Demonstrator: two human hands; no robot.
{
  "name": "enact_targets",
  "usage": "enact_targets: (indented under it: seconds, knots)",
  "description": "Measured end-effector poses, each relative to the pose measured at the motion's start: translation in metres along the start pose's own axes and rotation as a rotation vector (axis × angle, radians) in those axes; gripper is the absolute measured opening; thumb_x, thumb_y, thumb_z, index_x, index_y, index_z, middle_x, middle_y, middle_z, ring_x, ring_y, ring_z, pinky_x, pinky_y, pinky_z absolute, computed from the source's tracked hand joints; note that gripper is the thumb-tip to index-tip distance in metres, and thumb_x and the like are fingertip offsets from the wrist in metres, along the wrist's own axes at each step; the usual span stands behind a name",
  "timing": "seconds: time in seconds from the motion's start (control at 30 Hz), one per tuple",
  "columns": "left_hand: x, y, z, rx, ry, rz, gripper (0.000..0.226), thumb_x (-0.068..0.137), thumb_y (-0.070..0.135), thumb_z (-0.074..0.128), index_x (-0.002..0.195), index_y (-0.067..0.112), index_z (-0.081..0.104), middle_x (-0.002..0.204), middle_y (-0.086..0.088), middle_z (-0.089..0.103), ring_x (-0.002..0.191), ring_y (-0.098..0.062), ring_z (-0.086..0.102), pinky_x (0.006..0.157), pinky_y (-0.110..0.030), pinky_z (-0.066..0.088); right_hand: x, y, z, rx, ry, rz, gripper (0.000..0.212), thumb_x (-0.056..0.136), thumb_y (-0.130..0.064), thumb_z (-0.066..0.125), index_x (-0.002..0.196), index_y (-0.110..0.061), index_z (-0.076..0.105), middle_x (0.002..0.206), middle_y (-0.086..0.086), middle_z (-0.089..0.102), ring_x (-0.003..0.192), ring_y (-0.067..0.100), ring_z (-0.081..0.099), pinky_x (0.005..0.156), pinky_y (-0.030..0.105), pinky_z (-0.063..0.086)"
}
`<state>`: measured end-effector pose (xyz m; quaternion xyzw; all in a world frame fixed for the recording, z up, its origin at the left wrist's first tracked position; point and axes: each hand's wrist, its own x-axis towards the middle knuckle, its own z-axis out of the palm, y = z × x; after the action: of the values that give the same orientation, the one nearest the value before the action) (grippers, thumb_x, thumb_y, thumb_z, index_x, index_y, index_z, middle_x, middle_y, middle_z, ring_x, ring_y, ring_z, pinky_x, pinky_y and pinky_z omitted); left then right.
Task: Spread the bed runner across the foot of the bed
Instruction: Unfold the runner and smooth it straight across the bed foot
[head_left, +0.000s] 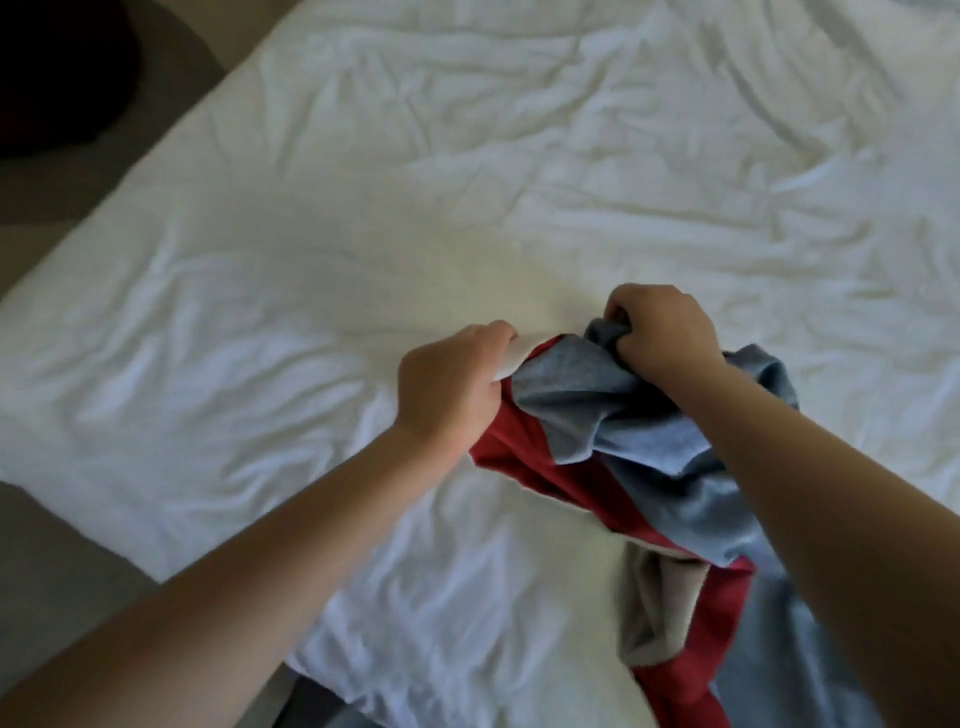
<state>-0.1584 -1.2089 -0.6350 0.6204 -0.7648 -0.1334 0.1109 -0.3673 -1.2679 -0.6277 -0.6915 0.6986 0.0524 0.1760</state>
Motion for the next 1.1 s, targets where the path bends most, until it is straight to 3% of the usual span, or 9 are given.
enact_targets:
  seconds: [0.2, 0.3, 0.5, 0.6, 0.73, 0.83, 0.9, 1.0, 1.1]
  knots:
    - [0.046, -0.112, -0.058, 0.083, 0.14, -0.097, 0.023, 0.079, 0.012, 0.061, 0.1, 0.021, 0.062, 0.084, -0.003, 0.066, 0.076, -0.032, 0.065, 0.054, -0.032, 0.043, 0.068, -0.094, -0.028, 0.381, 0.369, 0.236, 0.01, 0.078, -0.014, 0.055, 0.086, -0.014, 0.061, 0.077, 0.0, 0.058, 0.07, 0.022, 0.05, 0.058, 0.026, 0.035]
    - [0.068, -0.164, -0.078, 0.115, 0.178, -0.157, 0.019, 0.079, 0.011, 0.061, 0.096, 0.019, 0.059, 0.08, -0.003, 0.064, 0.073, -0.032, 0.064, 0.053, -0.031, 0.041, 0.102, -0.151, -0.033, 0.486, 0.424, 0.236, 0.013, 0.078, -0.011, 0.053, 0.088, -0.012, 0.059, 0.076, -0.002, 0.054, 0.068, 0.02, 0.048, 0.051, 0.026, 0.031]
    - [0.059, -0.235, -0.064, 0.176, 0.005, -0.292, 0.015, 0.08, 0.007, 0.054, 0.092, 0.016, 0.054, 0.082, -0.003, 0.061, 0.076, -0.032, 0.062, 0.053, -0.028, 0.034, 0.131, -0.224, 0.002, 0.47, 0.193, 0.172, 0.017, 0.082, -0.014, 0.051, 0.098, -0.013, 0.056, 0.09, 0.002, 0.057, 0.083, 0.026, 0.057, 0.064, 0.028, 0.038]
    - [0.048, -0.239, -0.049, 0.172, -0.118, -0.366, 0.029, 0.077, 0.004, 0.055, 0.102, 0.017, 0.052, 0.093, -0.004, 0.059, 0.085, -0.03, 0.061, 0.057, -0.031, 0.037, 0.129, -0.235, 0.02, 0.247, -0.017, 0.075, 0.028, 0.079, -0.025, 0.058, 0.105, -0.015, 0.056, 0.102, 0.008, 0.058, 0.082, 0.026, 0.053, 0.065, 0.028, 0.036]
    - [0.056, -0.225, -0.043, 0.046, -0.027, -0.075, 0.057, 0.068, 0.005, 0.058, 0.122, 0.019, 0.053, 0.111, -0.004, 0.057, 0.097, -0.028, 0.057, 0.078, -0.04, 0.049, 0.135, -0.24, 0.014, -0.023, 0.039, -0.06, 0.041, 0.087, -0.056, 0.044, 0.102, -0.025, 0.066, 0.106, 0.009, 0.063, 0.097, 0.032, 0.059, 0.071, 0.033, 0.044]
    - [0.081, -0.209, -0.04, -0.076, 0.024, 0.023, 0.051, 0.069, 0.008, 0.053, 0.119, 0.013, 0.057, 0.112, -0.006, 0.059, 0.099, -0.029, 0.056, 0.081, -0.044, 0.048, 0.152, -0.225, 0.001, -0.102, 0.249, -0.155, 0.034, 0.092, -0.036, 0.047, 0.117, -0.018, 0.061, 0.117, 0.012, 0.058, 0.108, 0.034, 0.053, 0.08, 0.04, 0.044]
    - [0.103, -0.199, -0.033, -0.1, 0.003, -0.046, 0.044, 0.078, 0.011, 0.05, 0.121, 0.013, 0.055, 0.114, -0.006, 0.058, 0.101, -0.029, 0.055, 0.08, -0.044, 0.048, 0.161, -0.211, -0.002, -0.176, 0.142, -0.276, 0.049, 0.089, -0.017, 0.051, 0.137, -0.022, 0.044, 0.138, 0.008, 0.047, 0.126, 0.032, 0.042, 0.093, 0.045, 0.041]
    - [0.126, -0.187, -0.02, -0.091, -0.172, -0.041, 0.046, 0.086, 0.015, 0.048, 0.131, 0.013, 0.045, 0.12, -0.009, 0.056, 0.103, -0.031, 0.056, 0.08, -0.044, 0.049, 0.163, -0.196, 0.007, -0.346, -0.134, -0.395, 0.069, 0.088, -0.014, 0.052, 0.148, -0.033, 0.023, 0.148, 0.001, 0.036, 0.139, 0.025, 0.027, 0.104, 0.046, 0.032]
    - [0.122, -0.181, -0.011, -0.107, -0.275, 0.017, 0.057, 0.082, 0.02, 0.053, 0.137, 0.017, 0.035, 0.111, -0.008, 0.061, 0.094, -0.031, 0.061, 0.075, -0.044, 0.052, 0.154, -0.177, 0.022, -0.33, -0.182, -0.367, 0.051, 0.089, -0.015, 0.049, 0.136, -0.031, 0.041, 0.132, 0.006, 0.051, 0.123, 0.028, 0.045, 0.094, 0.043, 0.039]
